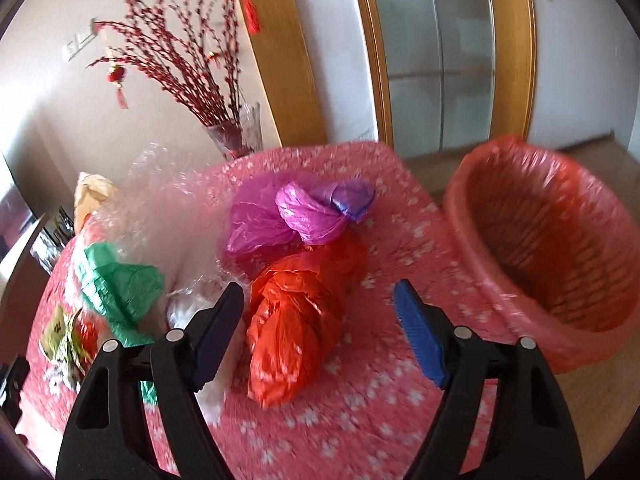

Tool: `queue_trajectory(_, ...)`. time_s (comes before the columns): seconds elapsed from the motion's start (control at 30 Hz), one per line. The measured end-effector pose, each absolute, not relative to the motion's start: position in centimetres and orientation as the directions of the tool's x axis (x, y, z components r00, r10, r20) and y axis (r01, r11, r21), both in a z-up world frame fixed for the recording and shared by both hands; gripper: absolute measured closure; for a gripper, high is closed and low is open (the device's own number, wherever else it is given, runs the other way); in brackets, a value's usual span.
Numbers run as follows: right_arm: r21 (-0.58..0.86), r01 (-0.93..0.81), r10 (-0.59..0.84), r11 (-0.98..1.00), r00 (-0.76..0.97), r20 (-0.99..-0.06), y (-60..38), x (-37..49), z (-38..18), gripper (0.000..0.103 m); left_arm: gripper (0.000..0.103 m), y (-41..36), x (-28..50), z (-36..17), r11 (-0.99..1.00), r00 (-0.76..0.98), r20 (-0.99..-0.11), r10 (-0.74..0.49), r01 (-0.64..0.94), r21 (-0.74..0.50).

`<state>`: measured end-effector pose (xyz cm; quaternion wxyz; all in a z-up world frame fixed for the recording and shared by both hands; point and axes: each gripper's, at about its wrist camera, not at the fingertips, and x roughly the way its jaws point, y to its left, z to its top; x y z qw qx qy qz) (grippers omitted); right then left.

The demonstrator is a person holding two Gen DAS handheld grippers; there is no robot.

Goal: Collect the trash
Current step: 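Grasp the red plastic bag with the right tool while the left tool grasps the green bag, then carry both bags over the wastebasket and open both tools to drop them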

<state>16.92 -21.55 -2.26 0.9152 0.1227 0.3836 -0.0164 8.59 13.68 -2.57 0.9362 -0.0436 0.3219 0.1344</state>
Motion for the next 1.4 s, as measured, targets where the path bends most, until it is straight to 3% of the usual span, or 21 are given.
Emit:
queue_trajectory(0.23, 0.195, 0.07, 0.103, 0.978, 0.653, -0.75, -20.2, 17.8, -4.4, 0.043, 0.015, 12.7, 9.9, -2.7, 0.978, 0.763, -0.625, 0.165, -0.209, 0.003)
queue_trajectory(0.37, 0.174, 0.033, 0.11, 0.984, 0.653, -0.749, -19.3, 17.8, -4.8, 0.059, 0.02, 11.9, 10.6, -2.8, 0.983, 0.765, -0.629, 0.138, -0.181, -0.005)
queue_trajectory(0.53, 0.137, 0.009, 0.095, 0.991, 0.673, -0.733, -19.1, 16.6, -4.0, 0.067, 0.023, 10.9, 11.3, -3.0, 0.989, 0.763, -0.638, 0.105, -0.147, -0.014)
queue_trajectory(0.8, 0.124, 0.01, 0.082, 0.992, 0.697, -0.712, -20.0, 14.1, -2.9, 0.069, 0.024, 8.0, 12.2, -3.4, 0.996, 0.753, -0.655, 0.06, -0.086, -0.007)
queue_trajectory(1.2, 0.141, 0.07, 0.045, 0.988, 0.734, -0.677, -24.2, 10.6, -2.2, 0.069, 0.043, 0.4, 13.4, -3.7, 0.998, 0.745, -0.665, -0.057, 0.06, -0.018)
queue_trajectory(1.4, 0.118, 0.077, 0.022, 0.99, 0.742, -0.67, -26.2, 9.5, -1.9, 0.069, 0.053, -1.7, 15.4, -6.3, 1.0, 0.693, -0.721, -0.018, 0.029, 0.004)
